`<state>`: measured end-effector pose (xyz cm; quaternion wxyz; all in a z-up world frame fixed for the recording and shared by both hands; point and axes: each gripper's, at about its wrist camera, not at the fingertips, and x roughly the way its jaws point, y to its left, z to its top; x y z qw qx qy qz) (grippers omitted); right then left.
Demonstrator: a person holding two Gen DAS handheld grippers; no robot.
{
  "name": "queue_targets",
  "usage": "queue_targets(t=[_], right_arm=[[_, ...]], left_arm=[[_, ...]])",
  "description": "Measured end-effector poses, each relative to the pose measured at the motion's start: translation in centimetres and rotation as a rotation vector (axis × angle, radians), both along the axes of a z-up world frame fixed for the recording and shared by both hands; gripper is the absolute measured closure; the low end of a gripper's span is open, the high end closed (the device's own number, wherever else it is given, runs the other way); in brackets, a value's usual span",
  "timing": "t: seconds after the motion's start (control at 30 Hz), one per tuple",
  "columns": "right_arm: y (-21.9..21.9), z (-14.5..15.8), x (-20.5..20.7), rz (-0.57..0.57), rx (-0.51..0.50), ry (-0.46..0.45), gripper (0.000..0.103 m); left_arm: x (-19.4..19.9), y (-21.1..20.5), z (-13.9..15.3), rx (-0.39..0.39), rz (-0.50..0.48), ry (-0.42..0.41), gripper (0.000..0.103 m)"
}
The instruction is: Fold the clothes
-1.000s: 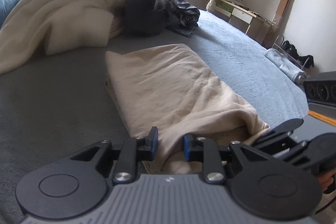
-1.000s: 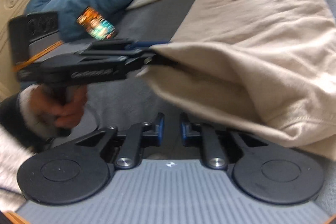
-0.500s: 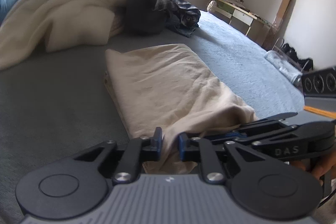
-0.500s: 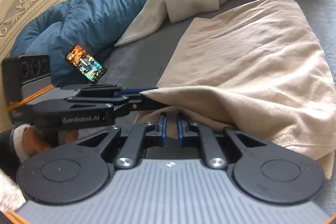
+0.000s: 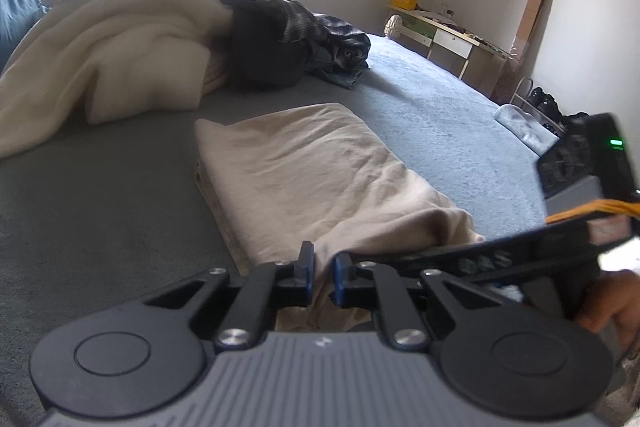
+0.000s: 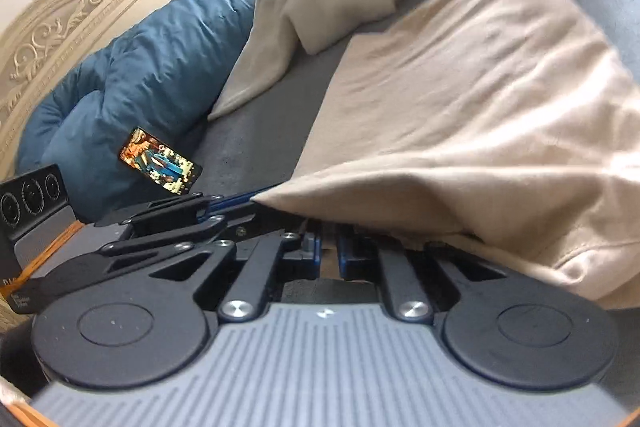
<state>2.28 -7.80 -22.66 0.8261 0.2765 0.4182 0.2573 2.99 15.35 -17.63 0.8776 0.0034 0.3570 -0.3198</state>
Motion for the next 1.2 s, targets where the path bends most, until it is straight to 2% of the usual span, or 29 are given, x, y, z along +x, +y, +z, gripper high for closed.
queue_targets(t=[0.1,0.2,0.23,0.27,0.3,0.33,0.37,0.43,0.5,0.53,0.67,0.8,0.93,1.0,1.1,1.17,1.2], right_arm=[[-0.2,-1.3,1.1,-0.057,0.046,0.029,0.099],[-0.8,-2.7,1.7,-0.137,0.156,0.115,0.100],[-0.9,-3.0,1.7,-0.148,0.182,0.135,0.100],[-1.1,-3.1,1.6,-0.144,0.193,0.143,0.099],[-1.4,-3.2,1.5,-0.141,0.205,0.153,0.099],[-1.7,-3.2,1.3,-0.139,0.218,0.169,0.098],[-2.0,-3.1,1.2,-0.137,0.229,0.183,0.098],[-2.5,-2.6,0.9,-0.125,0.215,0.191,0.097],[-3.1,-1.4,0.4,-0.102,0.144,0.179,0.097],[-3.6,-0.7,0.1,-0.095,0.089,0.160,0.097],[-5.2,2.0,-2.0,-0.122,-0.144,0.047,0.098],[-5.1,2.2,-2.5,-0.157,-0.239,0.012,0.098],[-3.1,2.4,-3.5,-0.047,-0.349,-0.085,0.095],[-1.6,2.6,-4.1,0.018,-0.449,-0.151,0.095],[0.1,2.7,-5.0,0.065,-0.701,-0.267,0.097],[-0.2,3.0,-5.0,0.077,-0.727,-0.280,0.098],[-1.0,3.4,-4.6,0.079,-0.668,-0.248,0.095]], left_arm=[[-0.3,-0.2,-0.2,0.026,-0.012,-0.006,0.093],[-0.7,-0.5,-0.4,0.052,-0.024,-0.012,0.089],[-0.8,-0.6,-0.5,0.060,-0.028,-0.014,0.086],[-0.9,-0.7,-0.5,0.069,-0.032,-0.016,0.079],[-1.0,-0.7,-0.6,0.078,-0.036,-0.018,0.067],[-1.2,-1.0,-0.8,0.105,-0.044,-0.032,0.062],[-1.5,-1.5,-0.9,0.142,-0.053,-0.053,0.057],[-2.1,-2.5,-1.5,0.245,-0.071,-0.108,0.057],[-2.4,-3.0,-2.1,0.326,-0.063,-0.143,0.057],[-2.4,-2.9,-2.2,0.325,-0.052,-0.141,0.057],[-2.1,-1.8,-2.0,0.234,-0.007,-0.090,0.057],[-2.0,-1.7,-1.8,0.200,0.009,-0.077,0.055],[-1.9,-2.1,-2.1,0.197,0.040,-0.080,0.055],[-1.7,-2.1,-2.4,0.198,0.080,-0.070,0.054],[-1.2,-1.7,-2.8,0.173,0.116,-0.025,0.053],[-1.1,-1.5,-2.9,0.170,0.112,-0.012,0.053],[-1.2,-1.4,-2.8,0.175,0.097,-0.013,0.053]])
